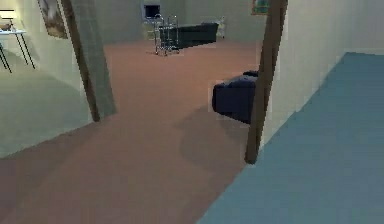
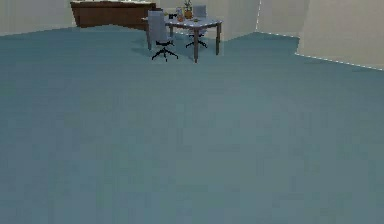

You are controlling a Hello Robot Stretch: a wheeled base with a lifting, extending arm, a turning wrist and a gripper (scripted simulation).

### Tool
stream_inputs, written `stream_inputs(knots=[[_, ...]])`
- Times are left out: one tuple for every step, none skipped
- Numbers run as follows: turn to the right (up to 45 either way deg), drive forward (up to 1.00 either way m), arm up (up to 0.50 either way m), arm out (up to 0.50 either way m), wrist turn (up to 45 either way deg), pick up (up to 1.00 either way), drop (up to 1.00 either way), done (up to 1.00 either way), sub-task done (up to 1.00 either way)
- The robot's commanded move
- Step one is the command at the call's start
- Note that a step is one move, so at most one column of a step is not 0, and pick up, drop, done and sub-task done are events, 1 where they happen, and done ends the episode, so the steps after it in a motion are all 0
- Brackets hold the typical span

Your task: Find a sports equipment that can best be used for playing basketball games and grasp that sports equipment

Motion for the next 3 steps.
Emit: stream_inputs(knots=[[0.0,0.45,0.00,0.00,0.0,0.00,0.00,0.00,0.00],[-45.0,0.00,0.00,0.00,0.0,0.00,0.00,0.00,0.00],[-21.0,0.00,0.00,0.00,0.0,0.00,0.00,0.00,0.00]])
